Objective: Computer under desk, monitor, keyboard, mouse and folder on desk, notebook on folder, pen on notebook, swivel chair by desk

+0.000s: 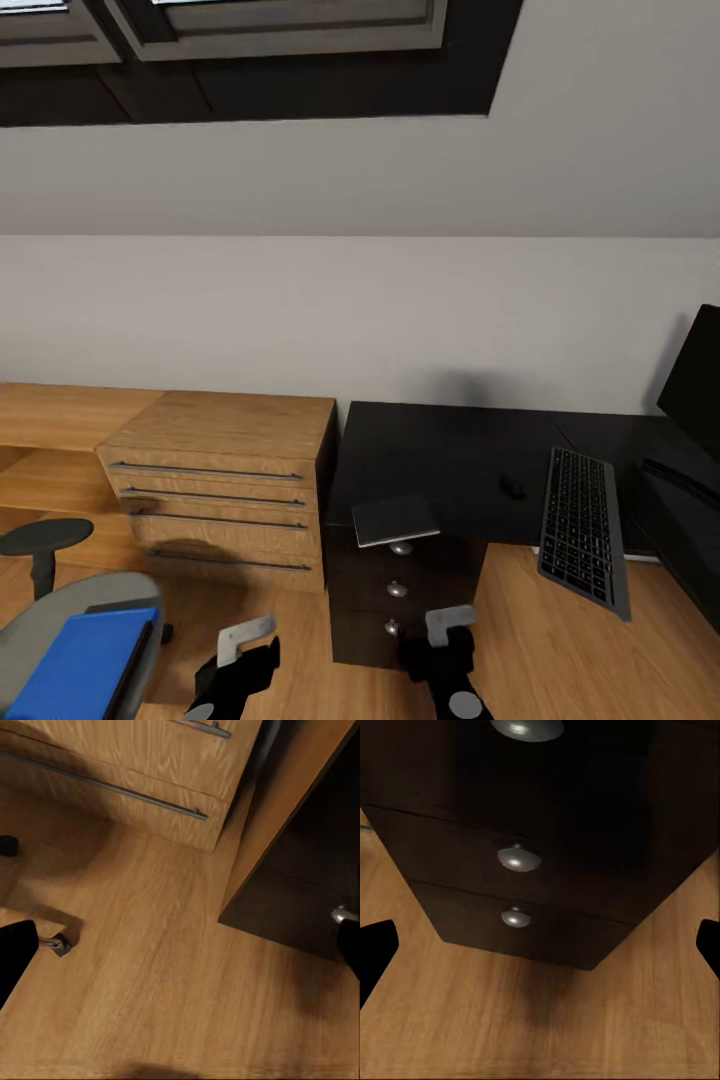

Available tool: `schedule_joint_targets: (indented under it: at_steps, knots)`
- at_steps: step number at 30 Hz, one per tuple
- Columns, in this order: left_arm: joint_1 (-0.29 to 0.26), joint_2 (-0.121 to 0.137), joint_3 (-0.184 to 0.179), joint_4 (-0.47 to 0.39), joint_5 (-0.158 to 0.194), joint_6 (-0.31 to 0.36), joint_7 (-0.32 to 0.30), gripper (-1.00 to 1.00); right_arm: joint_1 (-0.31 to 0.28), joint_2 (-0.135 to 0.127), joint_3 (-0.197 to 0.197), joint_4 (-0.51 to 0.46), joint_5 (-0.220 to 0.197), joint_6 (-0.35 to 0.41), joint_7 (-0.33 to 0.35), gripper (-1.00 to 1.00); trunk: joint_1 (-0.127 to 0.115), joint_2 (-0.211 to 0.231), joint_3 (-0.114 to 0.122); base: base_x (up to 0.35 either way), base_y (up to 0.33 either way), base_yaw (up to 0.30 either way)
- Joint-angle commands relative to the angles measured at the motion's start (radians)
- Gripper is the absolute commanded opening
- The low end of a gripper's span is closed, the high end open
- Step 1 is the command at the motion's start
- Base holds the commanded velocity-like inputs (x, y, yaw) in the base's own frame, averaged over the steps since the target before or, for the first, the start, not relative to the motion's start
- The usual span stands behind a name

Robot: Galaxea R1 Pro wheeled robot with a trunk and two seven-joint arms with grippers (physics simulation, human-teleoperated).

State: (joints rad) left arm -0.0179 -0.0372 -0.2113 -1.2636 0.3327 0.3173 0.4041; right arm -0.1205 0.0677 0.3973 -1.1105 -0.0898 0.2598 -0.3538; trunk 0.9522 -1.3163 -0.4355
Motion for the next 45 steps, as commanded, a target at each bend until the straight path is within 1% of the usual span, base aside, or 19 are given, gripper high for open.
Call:
schedule_joint_targets:
  at_steps: [1,4,5,6,7,9,15,17,18,21,24,26,30,35,38,40,41,42,45]
  knots:
    - [-0.001,0.000,-0.002,0.036,0.008,-0.023,0.005,1.00,0.010,-0.002,0.003,0.028,-0.004,-0.027,-0.007,1.00,0.000,-0.001,-0.001,-0.008,-0.001,0.000]
    - [-0.001,0.000,-0.002,0.104,0.008,-0.109,0.002,1.00,0.021,-0.002,0.003,0.131,0.001,-0.103,-0.003,1.00,0.000,-0.001,-0.001,-0.004,-0.001,0.000]
    - [-0.001,0.000,-0.002,0.117,0.008,-0.124,0.002,1.00,0.022,-0.002,0.002,0.154,0.002,-0.121,-0.002,1.00,0.000,-0.001,-0.001,-0.002,0.000,0.000]
    - [-0.001,0.000,-0.002,0.145,0.007,-0.147,0.001,1.00,0.024,-0.001,0.001,0.201,0.002,-0.165,-0.001,1.00,-0.004,0.006,0.002,-0.001,0.000,0.000]
    - [-0.001,0.000,-0.004,0.204,0.007,-0.176,-0.001,1.00,0.026,-0.001,0.000,0.304,0.003,-0.286,0.002,1.00,-0.008,0.013,0.005,0.000,0.000,0.000]
    - [-0.001,-0.002,-0.007,0.258,0.006,-0.186,0.000,1.00,0.027,-0.001,-0.001,0.395,0.004,-0.379,0.003,1.00,-0.015,0.027,0.012,0.000,0.000,0.000]
    - [-0.001,-0.005,-0.012,0.337,0.006,-0.191,0.001,1.00,0.026,0.001,-0.002,0.508,0.002,-0.486,0.004,1.00,-0.038,0.069,0.030,0.000,0.000,0.000]
    - [-0.001,-0.004,-0.013,0.403,0.004,-0.193,0.001,1.00,0.025,0.004,-0.003,0.550,0.002,-0.548,0.004,1.00,-0.046,0.083,0.037,0.000,0.000,0.000]
    - [-0.001,-0.005,-0.013,0.428,0.004,-0.193,0.001,1.00,0.022,0.003,-0.003,0.572,0.001,-0.561,0.004,1.00,-0.050,0.090,0.040,0.000,0.000,0.000]
    - [-0.001,-0.008,-0.014,0.442,0.004,-0.193,0.001,1.00,0.021,0.003,-0.003,0.585,-0.001,-0.566,0.004,1.00,-0.061,0.111,0.049,0.000,0.000,0.000]
    - [-0.001,-0.021,-0.014,0.534,0.003,-0.195,0.001,1.00,0.019,0.003,-0.003,0.611,-0.006,-0.581,0.004,1.00,-0.073,0.132,0.059,0.000,0.000,0.000]
    - [0.000,-0.023,-0.014,0.556,0.003,-0.200,0.001,1.00,0.019,0.003,-0.003,0.618,-0.006,-0.597,0.004,1.00,-0.081,0.146,0.065,0.000,0.000,0.000]
    - [-0.002,-0.036,-0.015,0.644,0.003,-0.260,0.000,1.00,0.019,0.000,-0.003,0.656,-0.003,-0.740,0.006,1.00,-0.096,0.174,0.077,0.000,0.000,0.000]
    - [-0.002,-0.048,-0.015,0.670,0.000,-0.269,-0.001,1.00,0.019,0.000,-0.003,0.664,-0.004,-0.759,0.008,1.00,-0.115,0.209,0.093,0.000,0.000,0.000]
    - [-0.002,-0.055,-0.016,0.681,-0.019,-0.270,-0.001,1.00,0.019,0.001,-0.003,0.666,-0.005,-0.762,0.008,1.00,-0.127,0.230,0.102,0.000,0.000,0.000]
    - [-0.002,-0.059,-0.016,0.686,-0.046,-0.271,-0.001,1.00,0.019,0.001,-0.003,0.667,-0.005,-0.763,0.009,1.00,-0.134,0.244,0.109,0.000,0.000,0.000]
    - [-0.002,-0.062,-0.016,0.693,-0.071,-0.272,-0.001,1.00,0.019,0.003,-0.003,0.668,-0.005,-0.764,0.012,1.00,-0.138,0.251,0.112,0.000,0.000,0.000]
    - [-0.002,-0.064,-0.016,0.697,-0.085,-0.272,-0.001,1.00,0.019,0.004,-0.003,0.668,-0.005,-0.764,0.020,1.00,-0.142,0.258,0.115,0.000,0.000,0.000]
    - [-0.002,-0.066,-0.016,0.701,-0.095,-0.273,-0.001,1.00,0.019,0.005,-0.003,0.669,-0.005,-0.764,0.036,1.00,-0.153,0.279,0.124,0.000,0.000,0.000]
